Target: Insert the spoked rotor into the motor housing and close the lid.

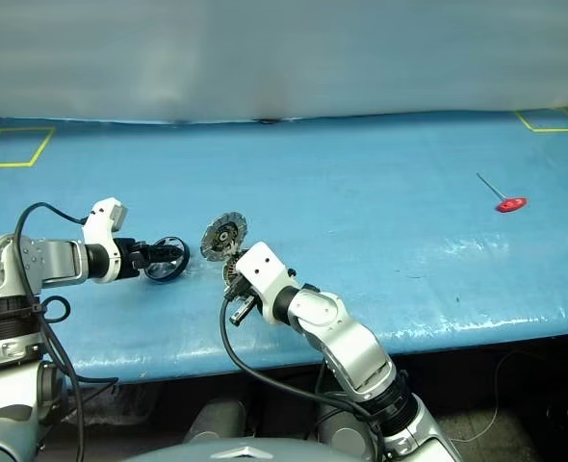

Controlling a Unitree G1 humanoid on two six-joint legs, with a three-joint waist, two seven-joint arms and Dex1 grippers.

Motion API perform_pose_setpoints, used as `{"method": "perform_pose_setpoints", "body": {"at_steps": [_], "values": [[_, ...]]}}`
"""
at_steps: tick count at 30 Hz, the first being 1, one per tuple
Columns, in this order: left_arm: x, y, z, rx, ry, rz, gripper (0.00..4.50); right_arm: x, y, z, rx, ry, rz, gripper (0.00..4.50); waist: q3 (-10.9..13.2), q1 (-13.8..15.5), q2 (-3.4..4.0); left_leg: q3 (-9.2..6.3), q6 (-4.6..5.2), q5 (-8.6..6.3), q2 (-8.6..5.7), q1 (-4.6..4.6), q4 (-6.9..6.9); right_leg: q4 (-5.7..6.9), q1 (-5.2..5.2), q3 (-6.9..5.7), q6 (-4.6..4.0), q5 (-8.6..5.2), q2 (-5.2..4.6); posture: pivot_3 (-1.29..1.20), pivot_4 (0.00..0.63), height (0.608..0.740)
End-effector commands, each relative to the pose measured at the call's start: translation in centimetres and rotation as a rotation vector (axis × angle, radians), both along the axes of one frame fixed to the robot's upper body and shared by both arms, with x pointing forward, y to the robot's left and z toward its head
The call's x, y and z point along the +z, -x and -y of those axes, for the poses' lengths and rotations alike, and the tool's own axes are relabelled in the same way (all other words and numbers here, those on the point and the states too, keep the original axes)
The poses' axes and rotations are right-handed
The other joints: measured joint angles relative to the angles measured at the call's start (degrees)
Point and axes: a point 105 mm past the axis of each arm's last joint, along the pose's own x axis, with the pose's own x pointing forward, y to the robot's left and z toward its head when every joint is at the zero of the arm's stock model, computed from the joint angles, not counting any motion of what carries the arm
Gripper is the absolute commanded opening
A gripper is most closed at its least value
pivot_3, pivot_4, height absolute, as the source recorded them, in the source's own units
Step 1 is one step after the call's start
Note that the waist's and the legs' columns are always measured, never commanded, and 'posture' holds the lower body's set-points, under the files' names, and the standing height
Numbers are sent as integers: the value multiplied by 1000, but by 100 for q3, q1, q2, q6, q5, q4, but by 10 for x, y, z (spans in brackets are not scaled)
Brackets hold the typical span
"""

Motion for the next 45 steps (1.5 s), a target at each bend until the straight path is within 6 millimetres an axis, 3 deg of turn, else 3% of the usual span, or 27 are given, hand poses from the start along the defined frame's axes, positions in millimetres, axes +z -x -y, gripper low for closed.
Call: {"method": "perform_pose_setpoints", "body": {"at_steps": [1,9,22,34,45], "values": [[16,-5,0,7,-2,59,4145,8,1,-2,6,-25,28,0,0,0,0,0,0,0,0,0,0,0,0,0,0,0,0,0,150,740],[34,-10,0,31,17,119,4145,7,1,-3,13,-24,26,0,1,7,-4,-2,-2,1,-1,0,0,0,0,0,0,0,-1,0,150,740],[16,1,2,-1,-30,51,4145,6,1,-3,14,-21,24,0,1,1,-5,-3,-5,3,-1,0,-2,0,0,3,0,0,-1,0,150,740],[41,-15,-1,-31,-59,161,4145,5,1,-3,12,-20,25,0,1,11,-7,-5,-6,3,-2,0,-2,0,0,1,-1,0,-2,0,150,740],[21,-12,0,-3,-42,81,4145,5,1,-5,23,-15,30,0,2,2,-8,-5,-5,3,-3,-1,-3,-1,0,1,0,0,2,0,150,740]]}}
